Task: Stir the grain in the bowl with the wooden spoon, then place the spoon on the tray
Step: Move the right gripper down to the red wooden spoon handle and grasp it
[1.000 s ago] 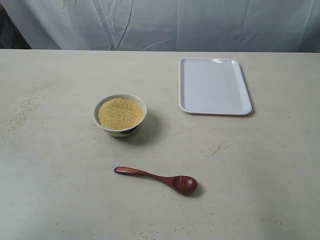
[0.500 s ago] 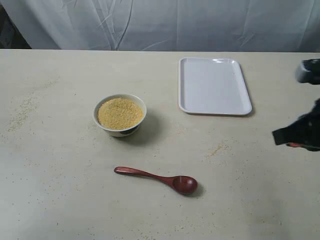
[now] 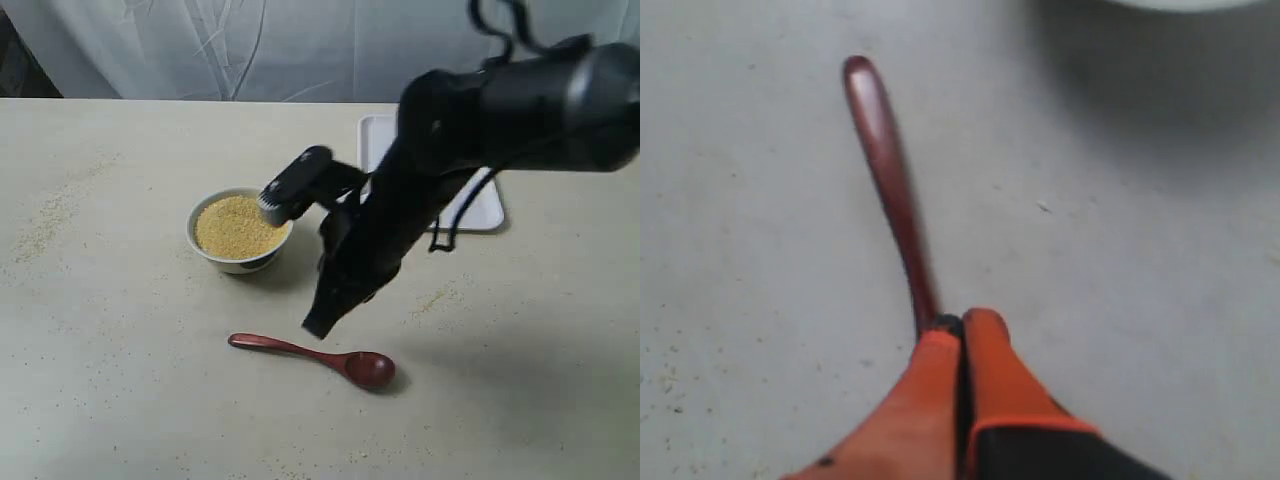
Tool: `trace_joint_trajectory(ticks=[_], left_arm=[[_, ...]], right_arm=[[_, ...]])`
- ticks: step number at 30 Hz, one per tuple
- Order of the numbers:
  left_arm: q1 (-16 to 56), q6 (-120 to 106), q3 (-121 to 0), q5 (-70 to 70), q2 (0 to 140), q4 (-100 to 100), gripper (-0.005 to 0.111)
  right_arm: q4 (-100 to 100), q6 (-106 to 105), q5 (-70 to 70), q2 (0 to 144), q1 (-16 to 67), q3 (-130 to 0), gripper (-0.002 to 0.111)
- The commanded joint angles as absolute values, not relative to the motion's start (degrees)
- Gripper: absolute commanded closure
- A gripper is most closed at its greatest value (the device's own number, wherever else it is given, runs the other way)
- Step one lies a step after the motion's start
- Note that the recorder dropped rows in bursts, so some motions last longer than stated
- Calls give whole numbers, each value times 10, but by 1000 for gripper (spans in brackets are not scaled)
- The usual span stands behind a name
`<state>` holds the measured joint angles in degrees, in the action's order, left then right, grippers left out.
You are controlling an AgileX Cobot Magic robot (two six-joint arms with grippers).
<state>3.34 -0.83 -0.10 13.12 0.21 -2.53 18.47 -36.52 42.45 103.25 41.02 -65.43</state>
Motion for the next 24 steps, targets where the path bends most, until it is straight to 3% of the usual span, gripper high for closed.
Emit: trace_joint_trajectory(ticks=[1,7,14,16,20,24], left_arm=[[36,-6,0,124,0,-26,107],[36,-6,0,124,0,-26,107],[36,-6,0,124,0,-26,107],[36,-6,0,124,0,-26,107],[36,-6,0,124,0,-26,107],[36,-6,0,124,0,-26,107]], right_arm=[[173,-394,434,1097,455,-698,106],[154,-393,390,1134,475,-717,71],[159,-390,359,1176,475,-717,71],[159,-390,358,1179,475,-717,74],[153,-386,381,1174,475,-717,109],[72,-271,398,1103,474,-718,108]])
